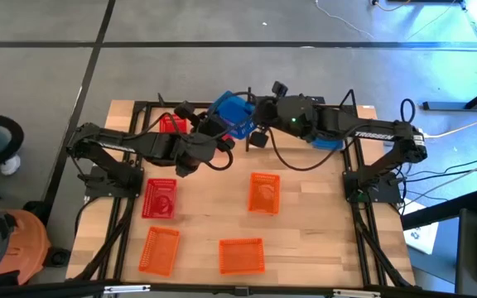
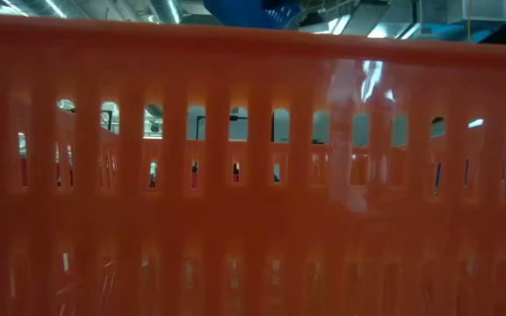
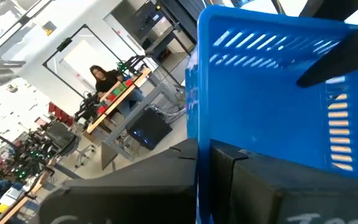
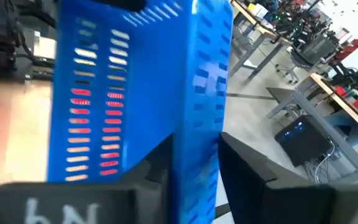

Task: Stack baskets on shelf by color
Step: Stack the blue basket on top of the stacked blue basket on the shelf

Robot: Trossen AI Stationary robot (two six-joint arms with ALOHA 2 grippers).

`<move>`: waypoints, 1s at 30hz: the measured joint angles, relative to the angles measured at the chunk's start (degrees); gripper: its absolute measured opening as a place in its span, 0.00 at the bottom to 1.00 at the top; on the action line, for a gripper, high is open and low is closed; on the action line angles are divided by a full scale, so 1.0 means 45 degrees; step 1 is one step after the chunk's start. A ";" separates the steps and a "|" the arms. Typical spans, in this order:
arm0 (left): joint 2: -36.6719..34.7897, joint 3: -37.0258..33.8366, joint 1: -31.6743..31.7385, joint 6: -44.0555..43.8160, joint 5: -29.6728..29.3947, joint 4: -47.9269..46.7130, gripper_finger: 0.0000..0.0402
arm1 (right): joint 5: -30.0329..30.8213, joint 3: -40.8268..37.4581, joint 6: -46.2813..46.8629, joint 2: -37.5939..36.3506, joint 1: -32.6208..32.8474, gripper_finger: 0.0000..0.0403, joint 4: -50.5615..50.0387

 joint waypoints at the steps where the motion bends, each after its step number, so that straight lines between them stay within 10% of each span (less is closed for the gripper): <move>1: 0.0000 -0.0005 -0.0004 -0.0005 0.0004 0.0000 0.00 | 0.0028 0.0000 -0.0010 0.0085 0.0003 0.20 0.0003; 6: 0.0000 -0.0001 -0.0018 -0.0102 0.0389 0.0054 0.00 | -0.0007 0.0000 -0.0289 0.0306 -0.0021 0.02 -0.0046; 30: 0.0005 0.0000 -0.0084 0.2153 0.1241 0.3171 0.20 | 0.0685 -0.0019 -0.0786 -0.0021 0.0061 0.00 0.0090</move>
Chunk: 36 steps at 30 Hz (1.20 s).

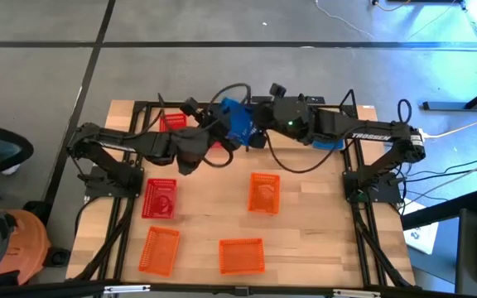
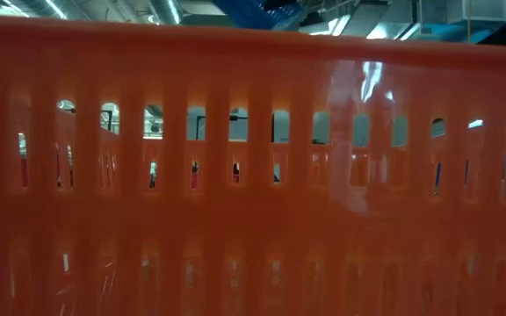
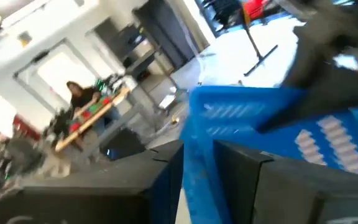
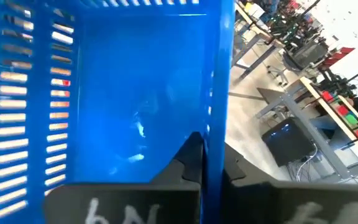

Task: Stack baskets on shelf by color
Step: Stack the blue basket on top of the stacked blue basket on the shelf

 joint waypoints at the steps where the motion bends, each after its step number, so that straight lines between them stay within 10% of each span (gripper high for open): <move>1: -0.0002 0.0000 -0.0145 0.0399 -0.0021 0.0285 0.20 | 0.0094 0.0000 0.0094 -0.0177 -0.0013 0.00 -0.0011; 10: -0.0053 0.0000 -0.1393 0.4765 -0.0202 0.4332 0.19 | 0.3380 0.1366 0.2719 -0.1655 -0.0041 0.00 -0.4016; 21: -0.0053 0.0000 -0.1736 0.5176 -0.0801 0.4562 0.19 | 0.3254 0.3115 1.5266 -0.3299 -0.1019 0.00 -1.5137; 36: -0.0063 0.0000 -0.1230 0.5199 -0.0829 0.4280 0.19 | 0.1885 -0.2694 2.0418 -0.7310 -0.1819 0.00 -1.4849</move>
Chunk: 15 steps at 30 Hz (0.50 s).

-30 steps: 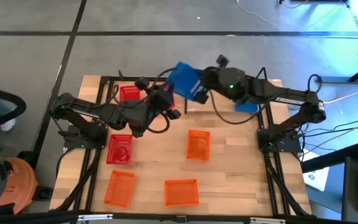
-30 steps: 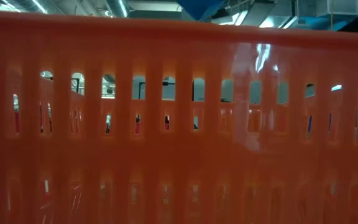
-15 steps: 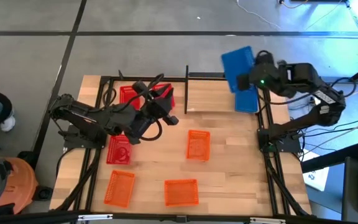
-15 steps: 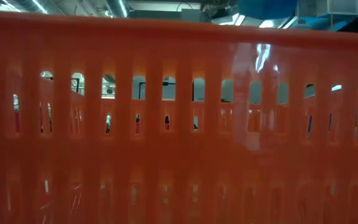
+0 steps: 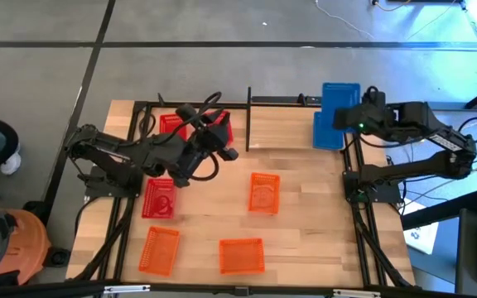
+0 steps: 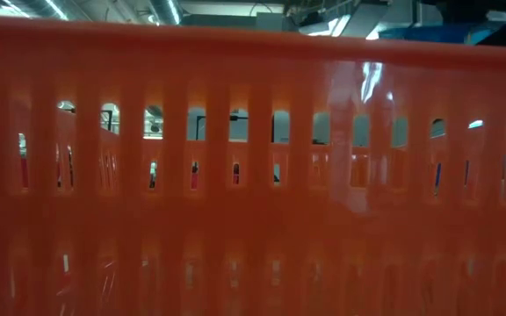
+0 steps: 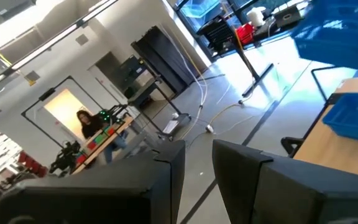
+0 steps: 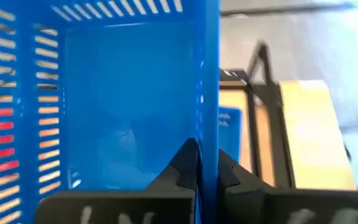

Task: Stack baskets on shelf by color
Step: Stack the blue basket on top of the stacked blue basket on the shelf

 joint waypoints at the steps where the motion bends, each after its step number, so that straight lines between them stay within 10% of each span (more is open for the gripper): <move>1: 0.0000 0.0000 0.0032 0.0001 -0.0004 -0.0064 0.19 | -0.0095 -0.0379 0.0327 -0.0224 -0.0055 0.00 0.0045; 15: -0.0015 0.0000 0.0266 -0.0003 0.1379 -0.1263 0.19 | -0.2882 -0.4825 0.1678 -0.1595 -0.2243 0.00 0.2903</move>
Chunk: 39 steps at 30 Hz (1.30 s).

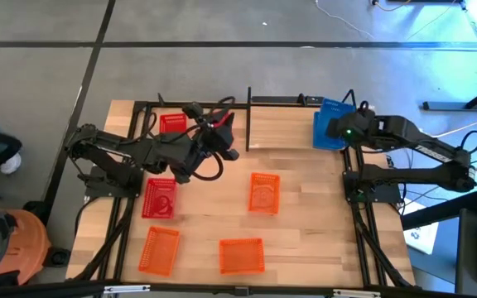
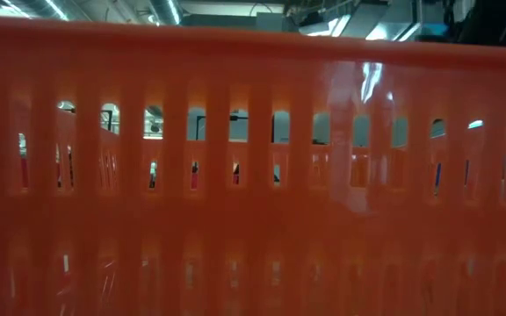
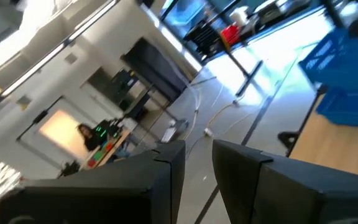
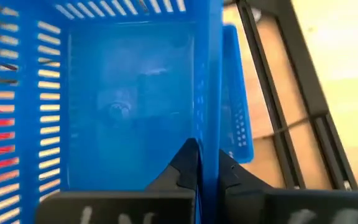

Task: Stack baskets on shelf by color
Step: Stack the blue basket on top of the stacked blue basket on the shelf

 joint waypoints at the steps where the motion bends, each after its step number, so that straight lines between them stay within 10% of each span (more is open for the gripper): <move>1: 0.0000 0.0000 -0.0010 0.0001 0.0246 0.0001 0.19 | -0.0096 -0.0215 -0.0009 0.0009 -0.0233 0.00 0.0046; 16: -0.0743 -0.0013 -0.0035 -0.3364 0.3096 -0.2280 0.19 | -0.1029 -0.0893 -0.2124 0.0034 -0.2141 0.00 0.2707; 24: -0.2728 -0.0005 0.1216 -0.9307 1.0211 -0.7548 0.18 | -0.1078 -0.0893 -0.2355 0.0029 -0.2563 0.00 0.2695; 39: -0.2755 -0.0005 0.2087 -1.0697 1.2197 -1.0049 0.17 | -0.1383 -0.0889 -0.3320 0.0682 -0.3761 0.00 0.1311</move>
